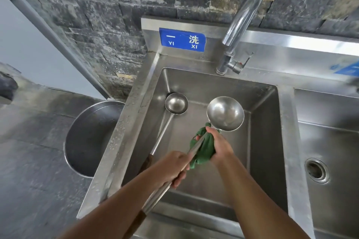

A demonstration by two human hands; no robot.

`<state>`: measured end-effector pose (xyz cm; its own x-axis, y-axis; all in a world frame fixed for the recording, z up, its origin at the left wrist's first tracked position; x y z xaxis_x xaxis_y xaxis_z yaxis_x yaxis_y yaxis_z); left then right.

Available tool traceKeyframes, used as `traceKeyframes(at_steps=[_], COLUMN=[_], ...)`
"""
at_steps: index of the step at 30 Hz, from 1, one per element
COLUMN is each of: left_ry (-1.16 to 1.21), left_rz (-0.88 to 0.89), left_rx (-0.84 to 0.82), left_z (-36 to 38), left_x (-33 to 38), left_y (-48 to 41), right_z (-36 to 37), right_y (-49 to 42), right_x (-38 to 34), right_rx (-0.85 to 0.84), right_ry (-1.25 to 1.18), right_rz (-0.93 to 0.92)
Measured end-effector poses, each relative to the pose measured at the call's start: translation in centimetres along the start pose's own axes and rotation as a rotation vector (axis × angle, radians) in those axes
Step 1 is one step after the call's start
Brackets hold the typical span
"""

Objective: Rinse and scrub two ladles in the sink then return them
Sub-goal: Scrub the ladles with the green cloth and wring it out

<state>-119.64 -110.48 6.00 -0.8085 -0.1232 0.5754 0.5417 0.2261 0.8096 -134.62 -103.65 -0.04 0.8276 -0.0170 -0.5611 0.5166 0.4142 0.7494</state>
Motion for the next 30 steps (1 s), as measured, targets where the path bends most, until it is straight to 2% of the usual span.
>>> traceKeyframes(at_steps=[3, 9, 11, 15, 19, 24, 30], left_ry=[-0.107, -0.05, -0.003, 0.145, 0.073, 0.186, 0.233], left_rz=[0.014, -0.008, -0.031, -0.191, -0.271, -0.34, -0.386], left_rx=[-0.026, -0.003, 0.064, 0.166, 0.292, 0.257, 0.232], left_z=[-1.0, -0.4, 0.6, 1.7, 1.7, 2.1, 2.2], left_x=[-1.9, -3.1, -2.7, -2.1, -2.0, -2.5, -1.8], left_y=[0.0, 0.0, -1.1, -4.7, -8.1, -10.8, -13.2], right_z=[-0.6, -0.2, 0.4, 0.1, -1.7, -1.0, -1.2], right_y=[-2.2, -4.8, -5.0, -5.6, -7.5, -7.3, -8.0], right_x=[-2.0, -3.0, -1.0, 4.7, 7.6, 6.1, 5.5], right_rx=[0.113, 0.204, 0.206, 0.144, 0.149, 0.156, 0.178], right_ry=[-0.071, -0.098, -0.039, 0.141, 0.28, 0.463, 0.486], right_rz=[-0.008, -0.036, -0.007, 0.086, 0.106, 0.037, -0.038])
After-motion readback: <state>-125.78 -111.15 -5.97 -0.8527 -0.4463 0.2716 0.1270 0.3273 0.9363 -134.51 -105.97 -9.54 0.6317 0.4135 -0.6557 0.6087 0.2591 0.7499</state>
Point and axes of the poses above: each hand's wrist, its own y-axis away from the middle knuckle, its own z-axis out of the palm, x = y × z, the point moved 2 cm from there along -y, towards the middle knuckle, and after that the axes turned 8 degrees about -z, right-handed, at the moved point
